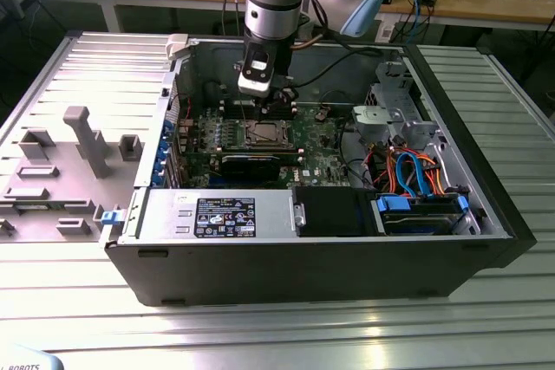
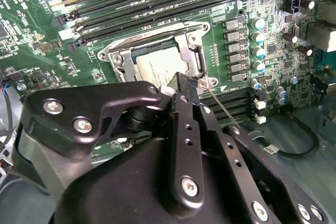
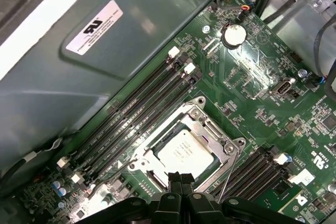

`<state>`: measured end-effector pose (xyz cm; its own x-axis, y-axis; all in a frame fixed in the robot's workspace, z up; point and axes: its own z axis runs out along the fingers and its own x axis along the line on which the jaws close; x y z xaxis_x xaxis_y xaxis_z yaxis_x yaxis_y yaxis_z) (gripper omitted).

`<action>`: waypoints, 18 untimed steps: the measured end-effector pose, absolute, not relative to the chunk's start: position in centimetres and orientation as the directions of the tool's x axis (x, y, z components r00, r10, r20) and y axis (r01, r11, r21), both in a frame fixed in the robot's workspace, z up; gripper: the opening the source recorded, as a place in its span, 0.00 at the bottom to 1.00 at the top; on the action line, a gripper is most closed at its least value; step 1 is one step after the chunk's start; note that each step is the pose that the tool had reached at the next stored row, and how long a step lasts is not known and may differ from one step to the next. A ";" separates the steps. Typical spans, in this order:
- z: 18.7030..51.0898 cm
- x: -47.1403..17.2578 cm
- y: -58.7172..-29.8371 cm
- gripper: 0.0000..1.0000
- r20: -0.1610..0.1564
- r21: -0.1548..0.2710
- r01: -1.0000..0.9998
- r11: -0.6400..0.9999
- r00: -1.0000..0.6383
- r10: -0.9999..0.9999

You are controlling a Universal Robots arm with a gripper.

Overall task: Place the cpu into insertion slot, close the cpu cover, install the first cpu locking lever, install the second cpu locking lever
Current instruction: 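Install the first cpu locking lever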

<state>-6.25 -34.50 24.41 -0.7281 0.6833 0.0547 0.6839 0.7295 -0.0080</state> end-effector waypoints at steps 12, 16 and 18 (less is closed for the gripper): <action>24.4 -6.2 -34.5 0.11 0.055 -0.008 0.642 0.767 -0.765 0.641; 24.4 -6.2 -34.5 0.11 0.055 -0.008 0.642 0.767 -0.766 0.641; 24.4 -6.2 -34.5 0.11 0.055 -0.008 0.641 0.767 -0.766 0.640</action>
